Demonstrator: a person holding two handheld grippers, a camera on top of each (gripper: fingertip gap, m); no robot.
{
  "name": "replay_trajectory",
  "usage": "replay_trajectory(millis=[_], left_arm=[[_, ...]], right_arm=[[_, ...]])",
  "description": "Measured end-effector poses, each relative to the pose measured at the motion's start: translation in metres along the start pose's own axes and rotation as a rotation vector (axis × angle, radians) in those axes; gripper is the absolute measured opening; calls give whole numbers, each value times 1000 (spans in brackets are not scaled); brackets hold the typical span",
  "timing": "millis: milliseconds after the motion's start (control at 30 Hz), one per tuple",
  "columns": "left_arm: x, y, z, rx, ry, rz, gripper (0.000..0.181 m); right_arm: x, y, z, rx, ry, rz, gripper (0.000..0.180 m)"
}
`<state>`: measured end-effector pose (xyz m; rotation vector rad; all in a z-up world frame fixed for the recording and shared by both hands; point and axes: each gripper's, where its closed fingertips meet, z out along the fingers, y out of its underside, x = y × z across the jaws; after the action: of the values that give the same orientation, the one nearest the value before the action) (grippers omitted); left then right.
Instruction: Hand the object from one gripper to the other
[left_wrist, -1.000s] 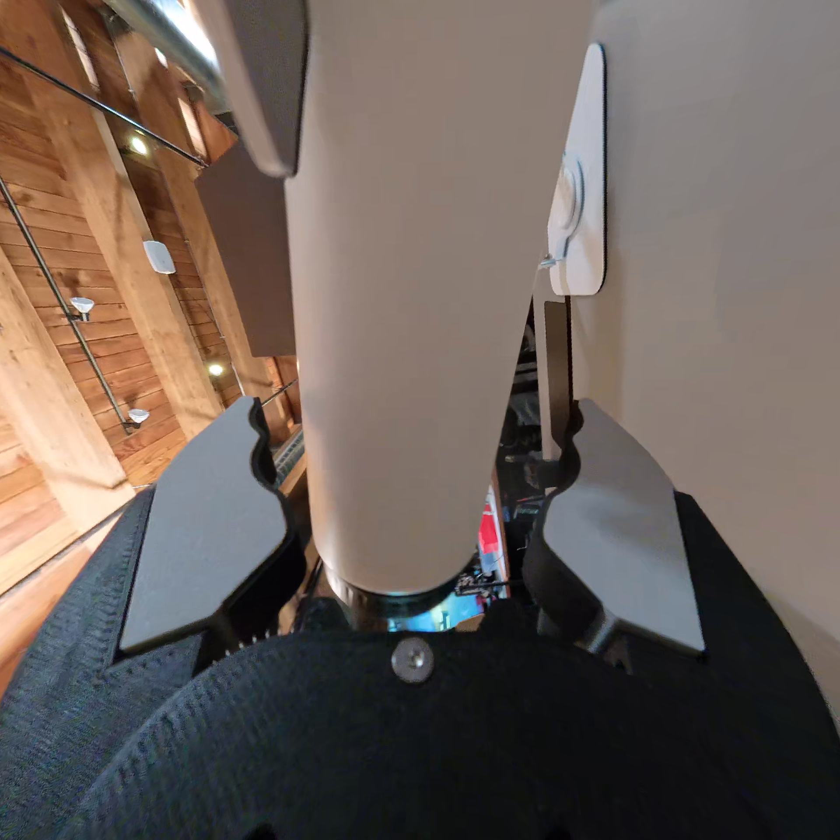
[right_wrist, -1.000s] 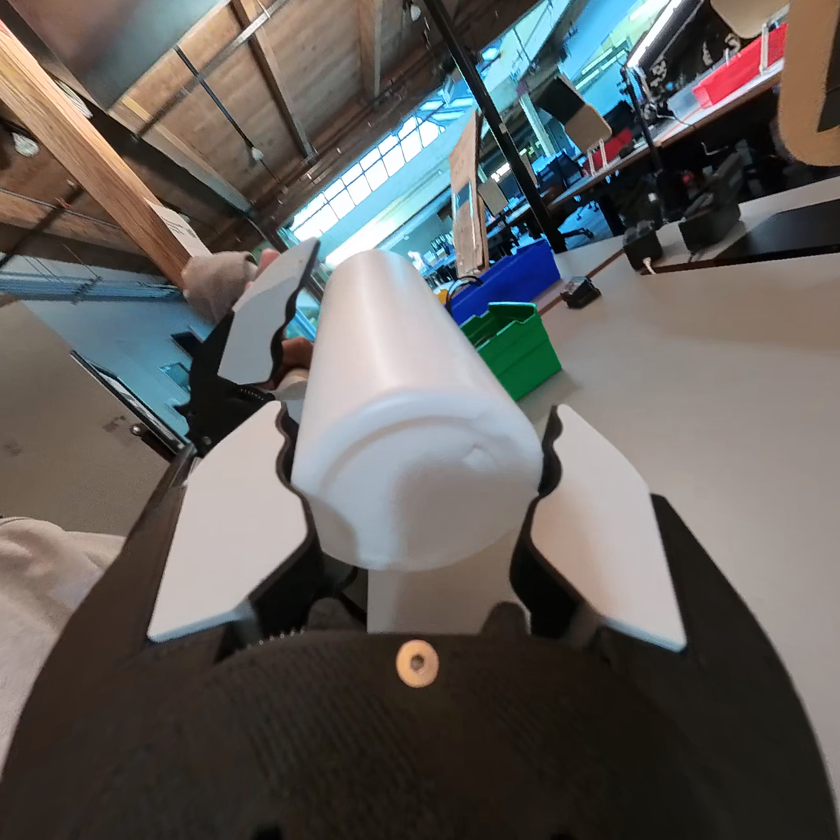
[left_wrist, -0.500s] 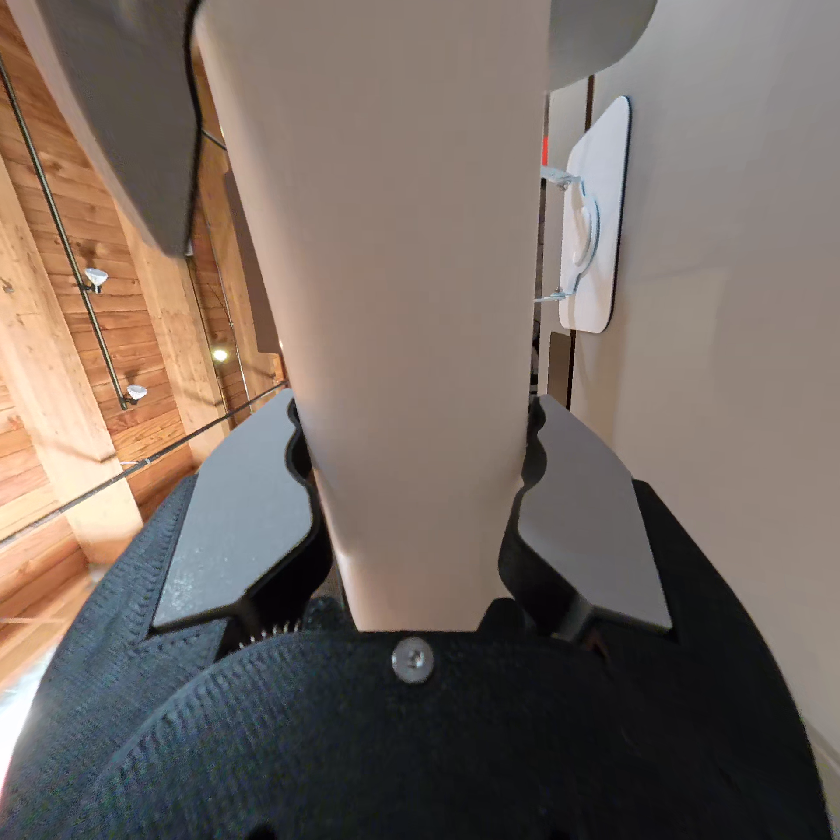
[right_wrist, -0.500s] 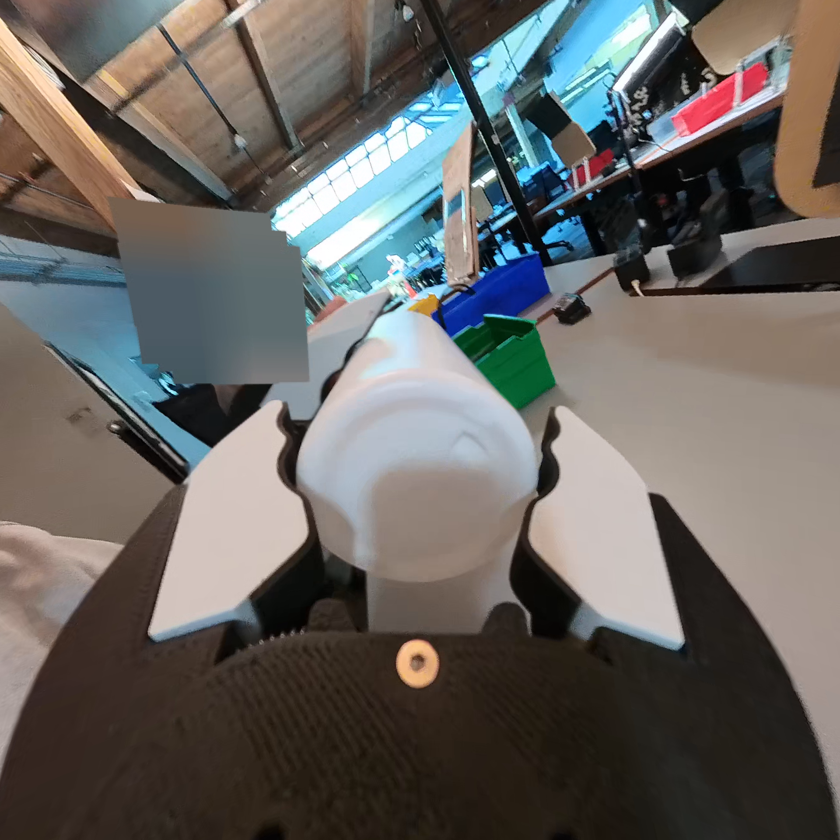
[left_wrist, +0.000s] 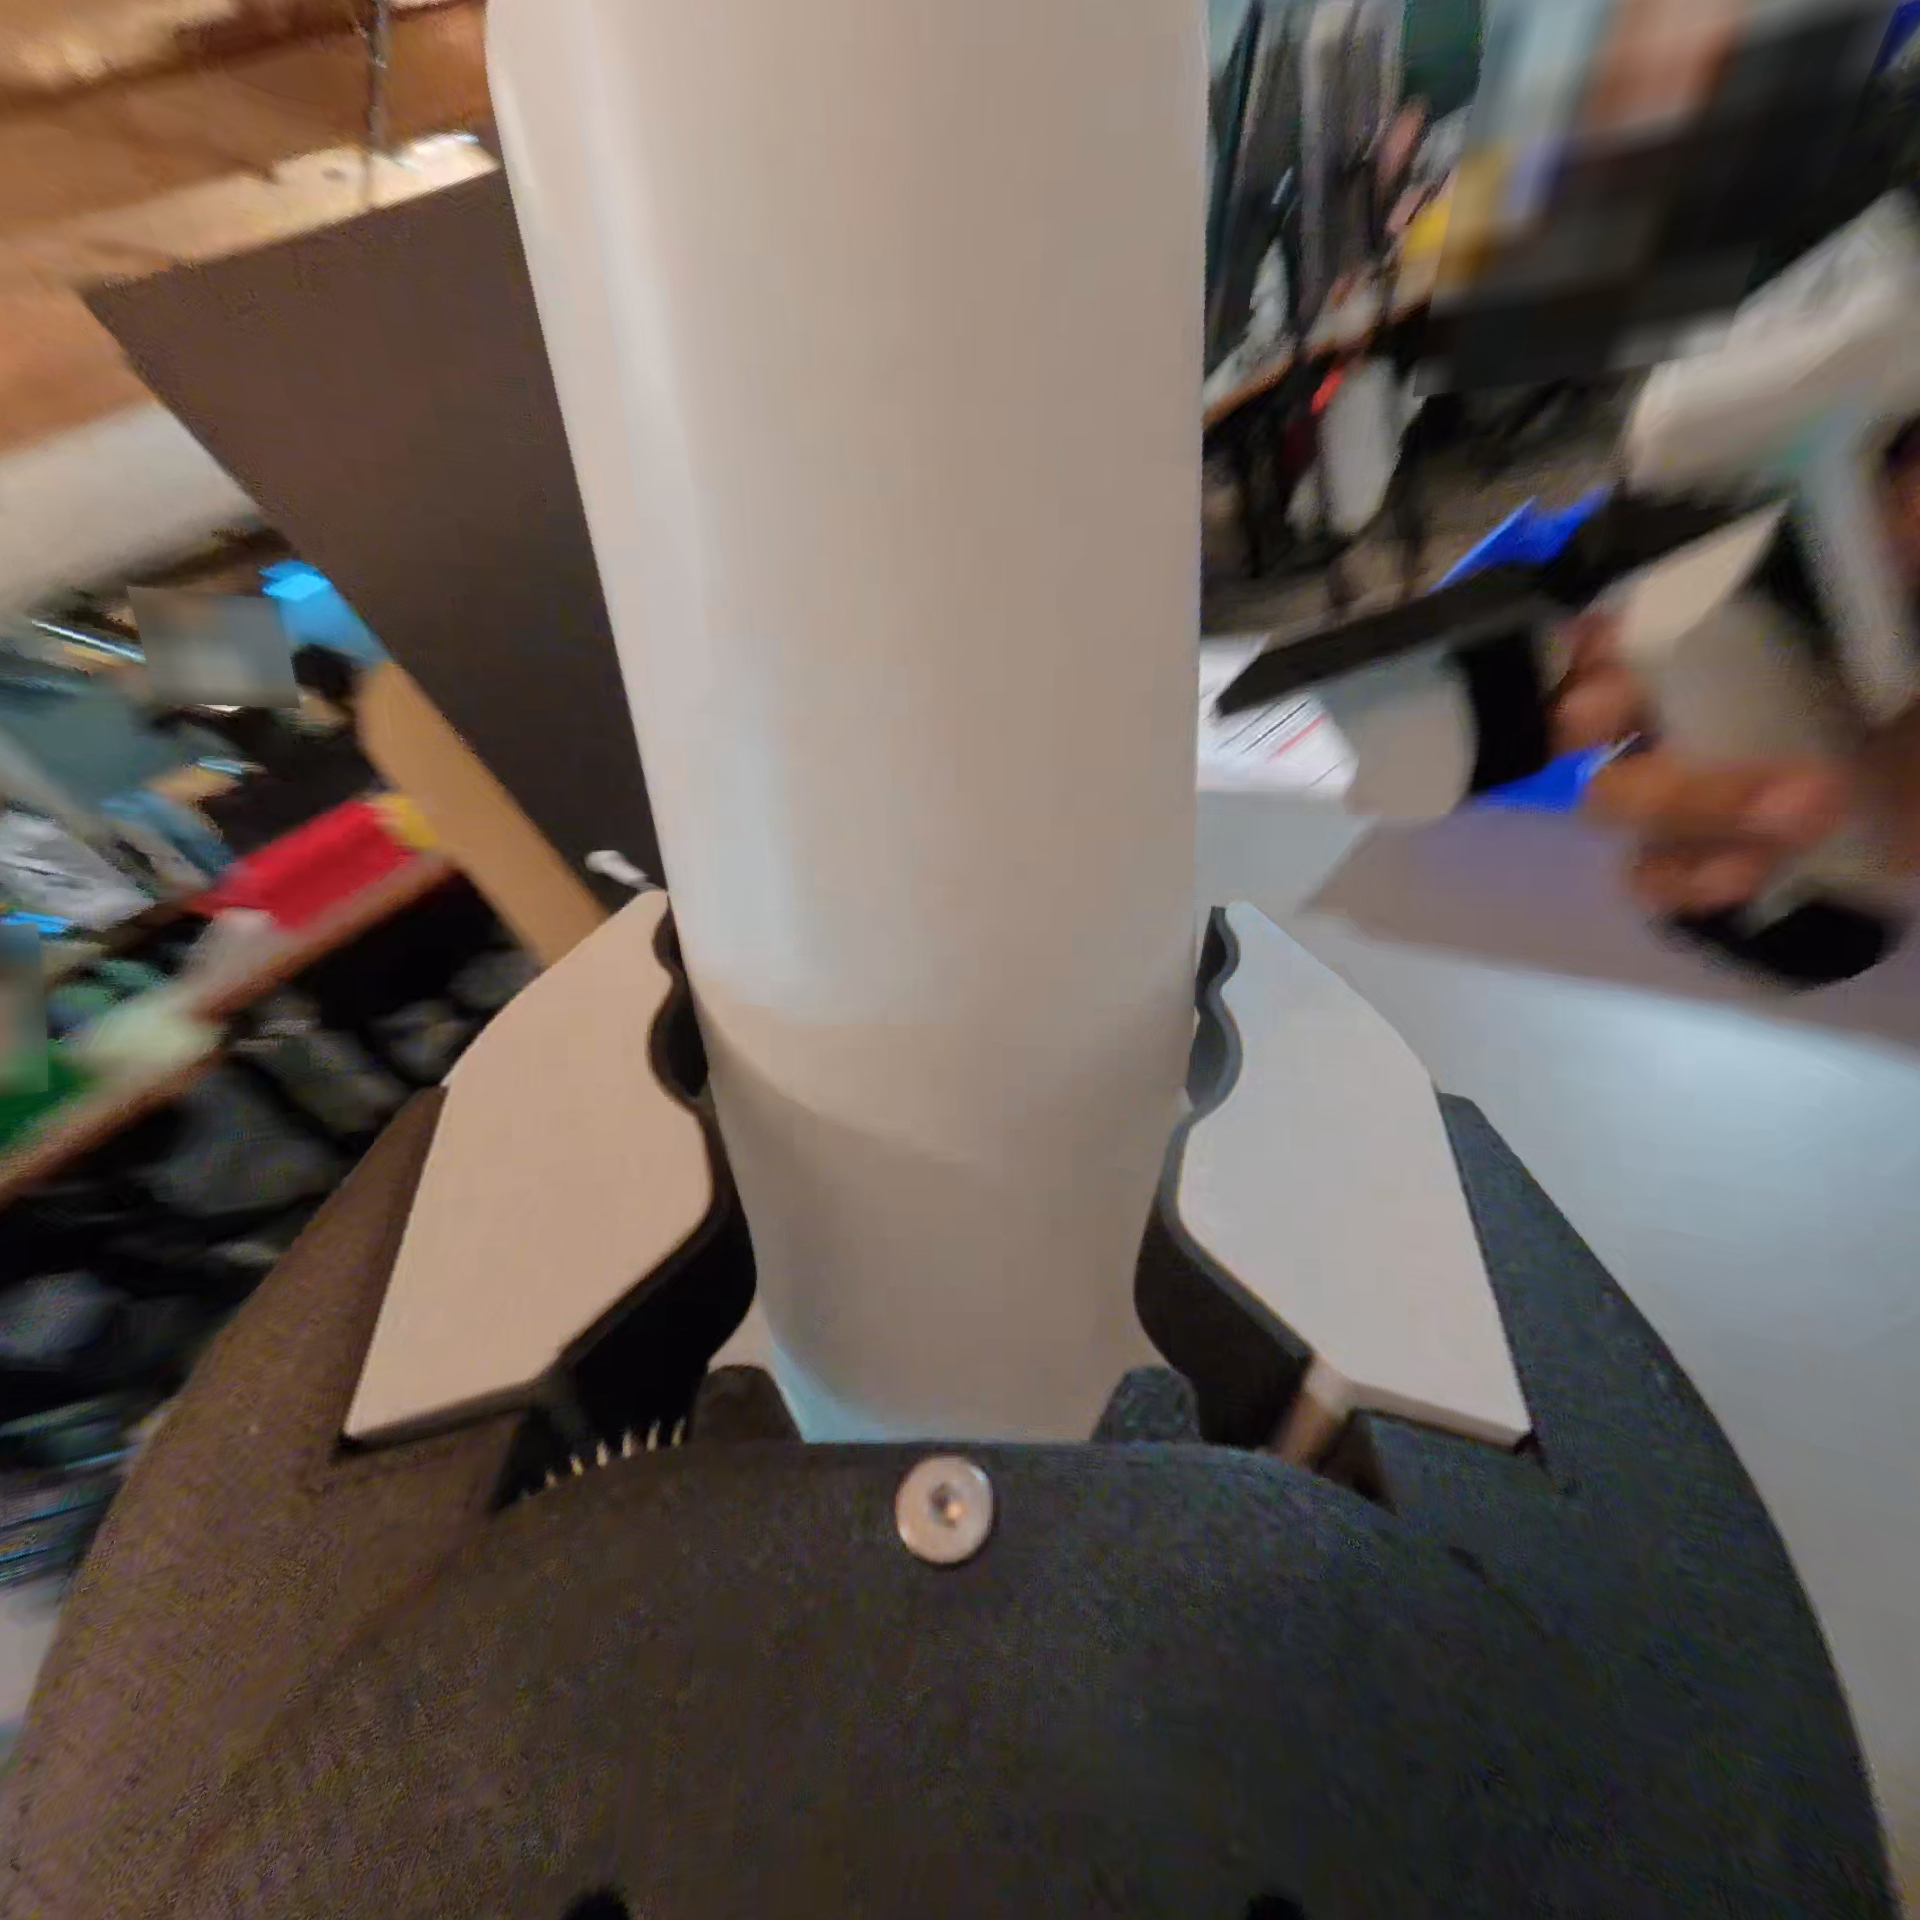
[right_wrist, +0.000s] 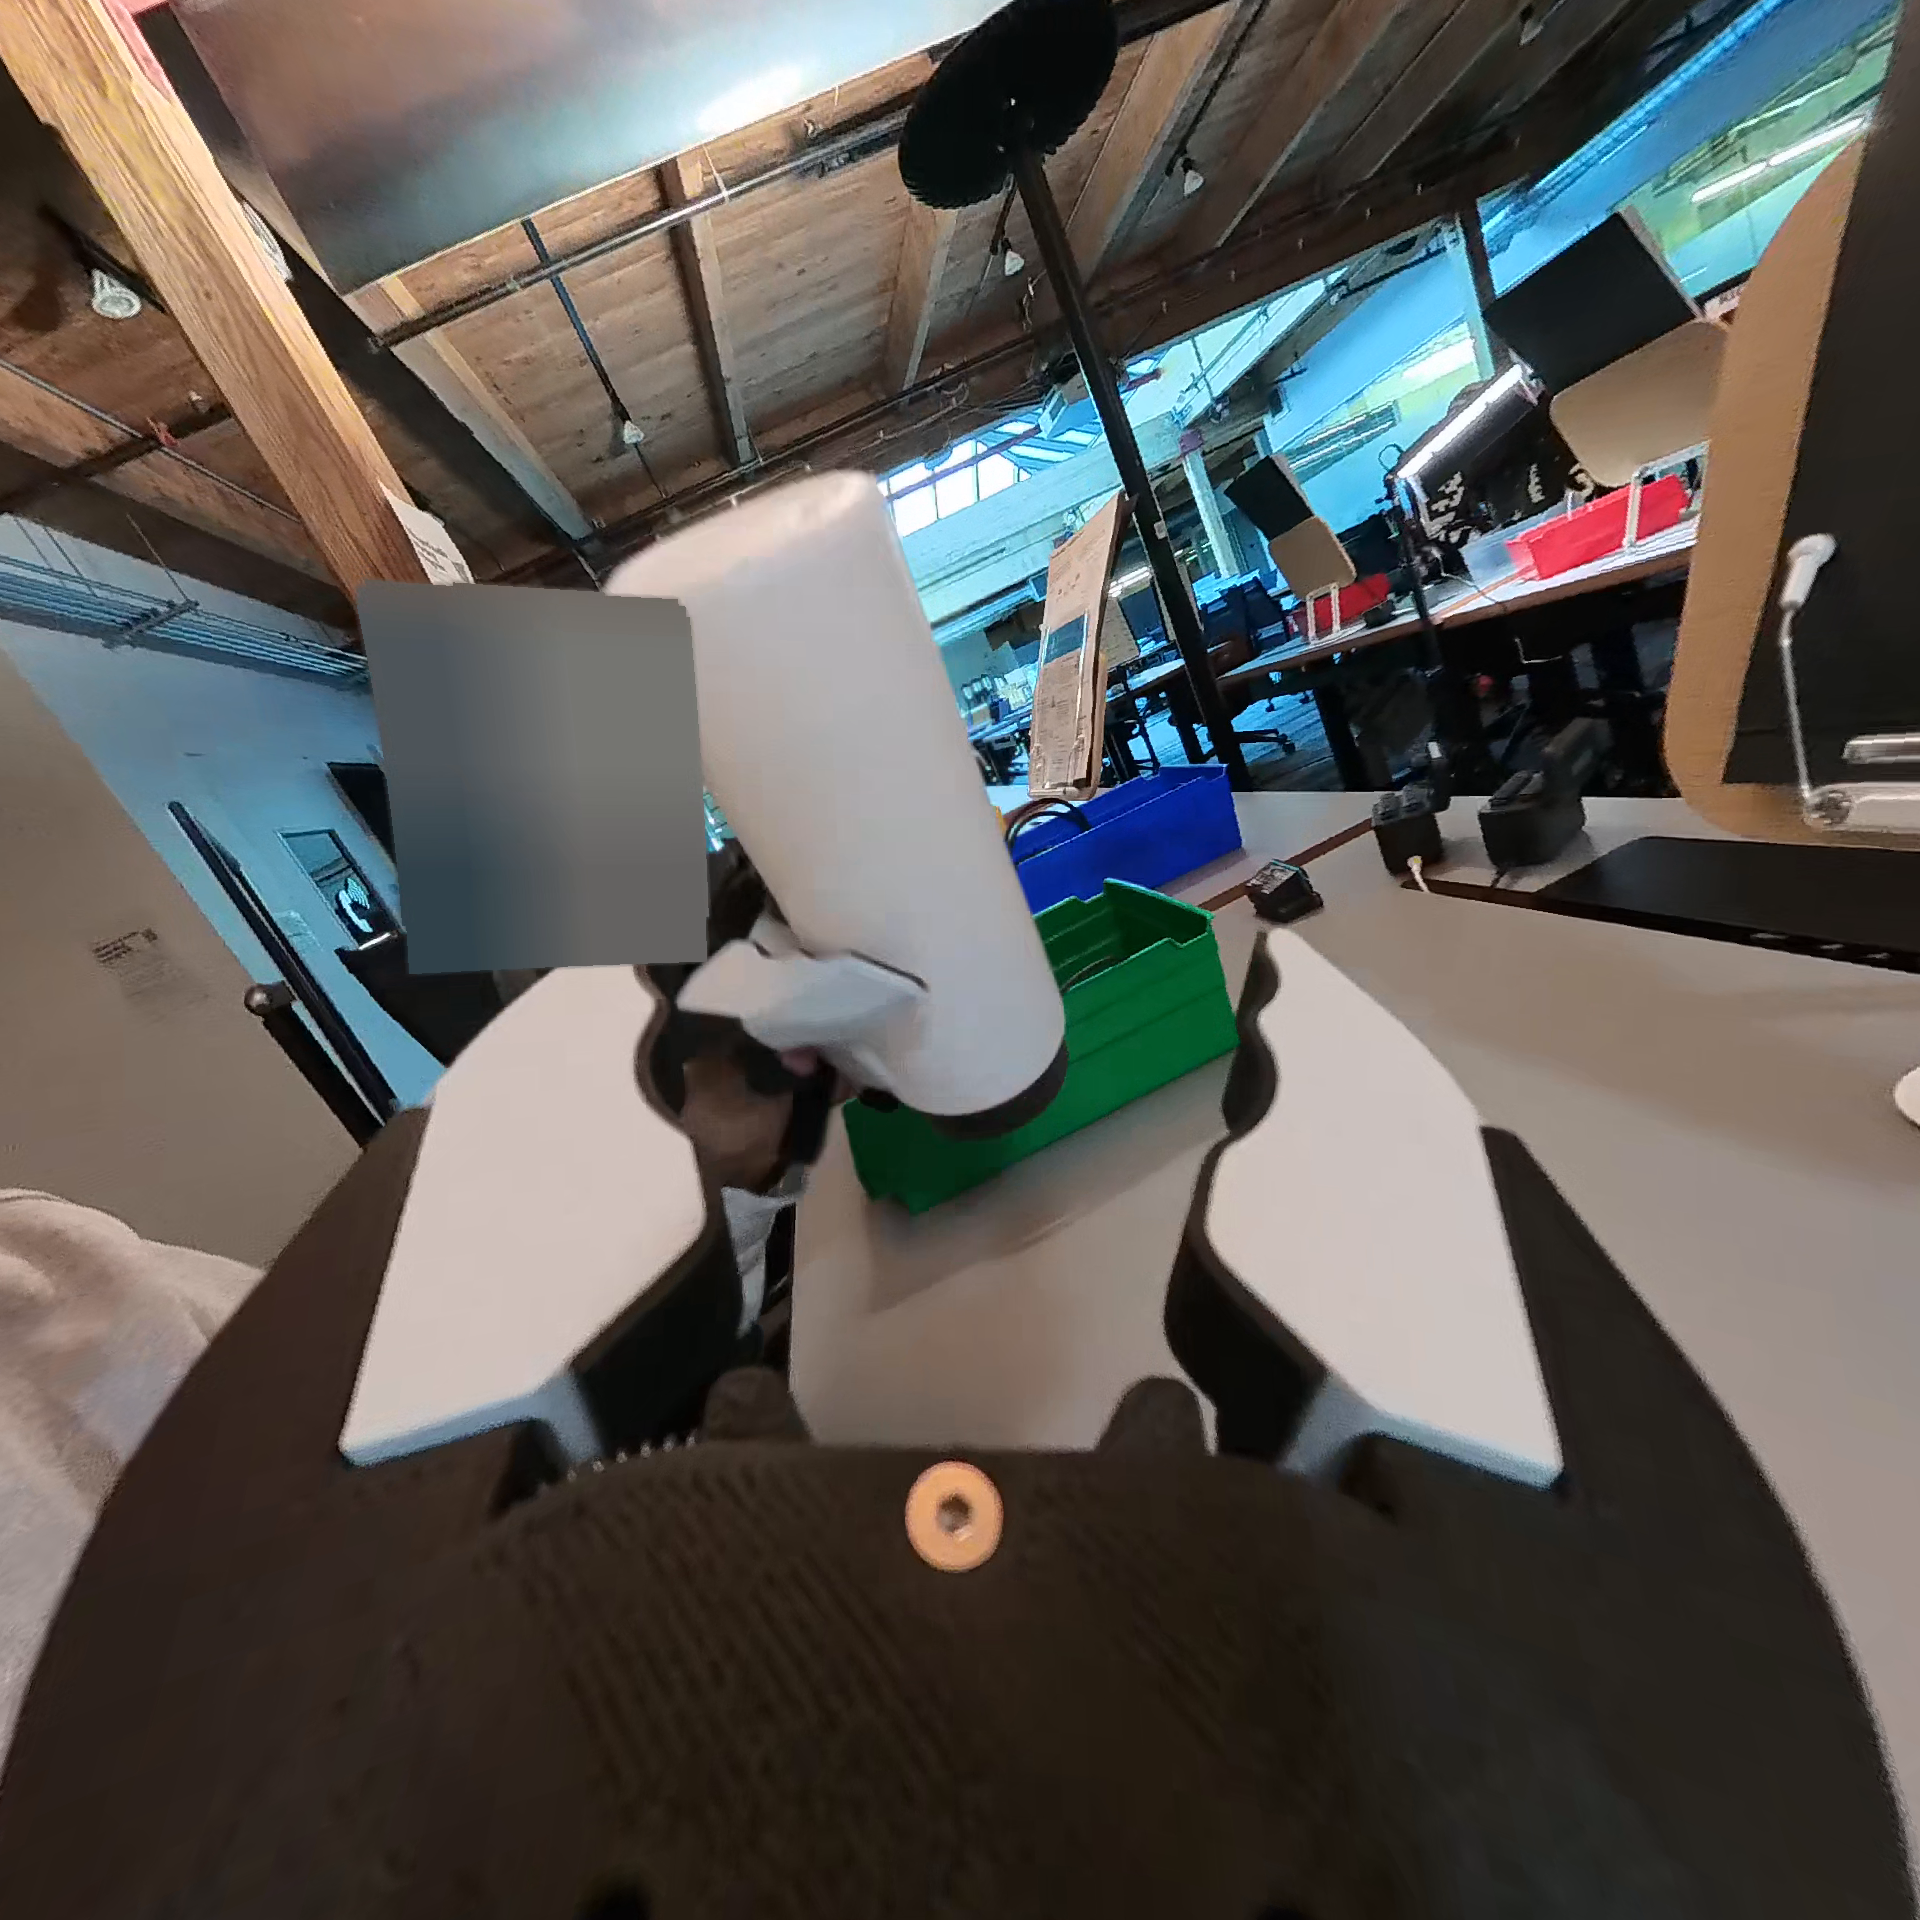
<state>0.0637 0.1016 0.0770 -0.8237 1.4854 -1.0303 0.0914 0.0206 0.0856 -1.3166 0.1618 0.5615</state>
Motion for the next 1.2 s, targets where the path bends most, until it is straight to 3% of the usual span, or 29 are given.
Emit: replay_trajectory(millis=[200,400,633,800,1000,1200], left_arm=[[4,-30,-14,224,290,-509,94],[22,-47,-20,330,502,-722,94],[55,-51,-14,311,589,-698,94],[68,-52,-13,301,596,-640,94],[72,-57,-15,297,596,-606,92],[72,-55,-12,267,567,-576,112]], right_arm=[[-2,41,12,-131,-65,-73,102],[-23,92,28,-281,-161,-183,119],[-42,114,34,-322,-243,-103,107],[-50,124,31,-360,-296,-124,79],[-51,118,32,-294,-286,-161,78],[-43,92,27,-203,-258,-113,78]])
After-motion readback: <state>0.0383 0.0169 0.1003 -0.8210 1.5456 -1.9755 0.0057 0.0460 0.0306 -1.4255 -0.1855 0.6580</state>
